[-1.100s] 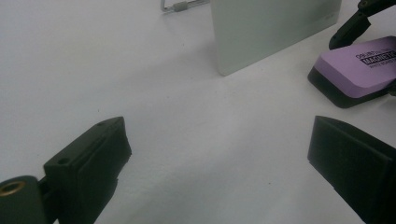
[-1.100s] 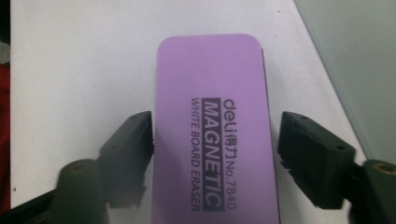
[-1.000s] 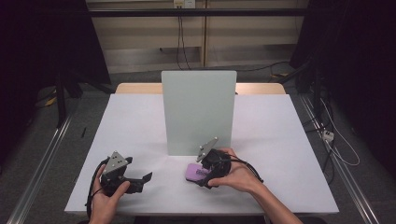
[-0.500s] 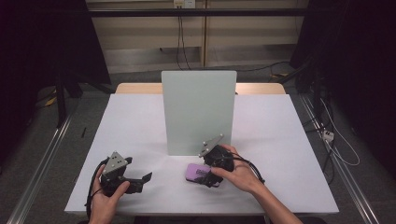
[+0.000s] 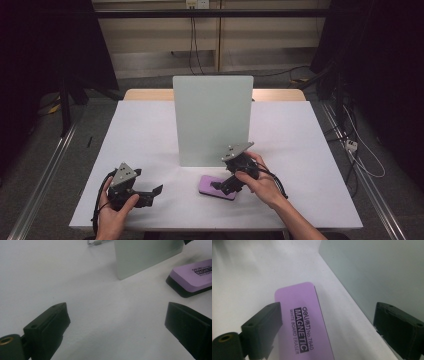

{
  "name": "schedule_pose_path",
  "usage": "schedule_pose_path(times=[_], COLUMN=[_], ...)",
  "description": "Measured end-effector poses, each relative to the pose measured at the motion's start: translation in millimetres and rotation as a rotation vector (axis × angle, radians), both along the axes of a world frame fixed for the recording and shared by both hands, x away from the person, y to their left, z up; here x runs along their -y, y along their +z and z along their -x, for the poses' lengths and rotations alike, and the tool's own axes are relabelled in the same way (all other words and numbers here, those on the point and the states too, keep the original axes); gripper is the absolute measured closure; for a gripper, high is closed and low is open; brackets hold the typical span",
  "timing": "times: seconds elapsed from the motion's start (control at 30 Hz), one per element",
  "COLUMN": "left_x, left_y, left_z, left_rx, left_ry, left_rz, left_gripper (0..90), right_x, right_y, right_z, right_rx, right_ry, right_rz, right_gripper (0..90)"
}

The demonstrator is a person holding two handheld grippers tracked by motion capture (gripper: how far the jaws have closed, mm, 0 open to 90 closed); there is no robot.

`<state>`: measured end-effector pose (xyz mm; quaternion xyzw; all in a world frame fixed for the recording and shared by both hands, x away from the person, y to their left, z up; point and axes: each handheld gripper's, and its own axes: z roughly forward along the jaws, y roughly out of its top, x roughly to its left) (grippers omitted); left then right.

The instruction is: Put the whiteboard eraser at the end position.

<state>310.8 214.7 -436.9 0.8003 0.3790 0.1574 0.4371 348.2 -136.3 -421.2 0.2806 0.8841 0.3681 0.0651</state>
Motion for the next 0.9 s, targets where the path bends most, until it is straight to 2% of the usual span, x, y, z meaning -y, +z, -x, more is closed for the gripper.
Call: schedule_pose_path(times=[0.1, 0.23, 0.3, 0.4, 0.7, 0.77, 0.9], left_x=[-0.4, -1.1, -1.2, -1.0, -1.9, -2.7, -3.1], left_y=[-0.5, -0.5, -0.2, -0.4, 0.2, 1.0, 0.5], left_z=[-0.5, -1.0, -0.8, -1.0, -1.0, -1.0, -1.8], left_rx=[-0.002, -0.004, -0.003, -0.003, 0.0, 0.012, 0.004], left_ry=[0.008, 0.016, 0.014, 0.018, 0.026, 0.035, 0.041], left_rz=[0.002, 0.004, 0.002, 0.005, 0.008, 0.011, 0.012], left_gripper=[5.2, 5.2, 5.2, 5.2, 5.2, 5.2, 5.2], right_x=[4.2, 13.4, 18.5, 24.5, 45.5, 50.6, 60.1], right_y=[-0.2, 1.0, 0.9, -1.4, -4.7, -3.8, -2.0], right_z=[0.8, 3.6, 5.1, 8.4, 15.1, 16.8, 20.6], right_rx=[0.004, 0.023, 0.02, 0.032, 0.072, 0.072, 0.094], right_ry=[-0.038, -0.094, -0.105, -0.134, -0.234, -0.247, -0.288], right_rz=[-0.031, -0.047, -0.054, -0.045, -0.045, -0.055, -0.054], right_gripper=[7.4, 6.7, 10.6, 7.2, 8.9, 8.7, 7.6])
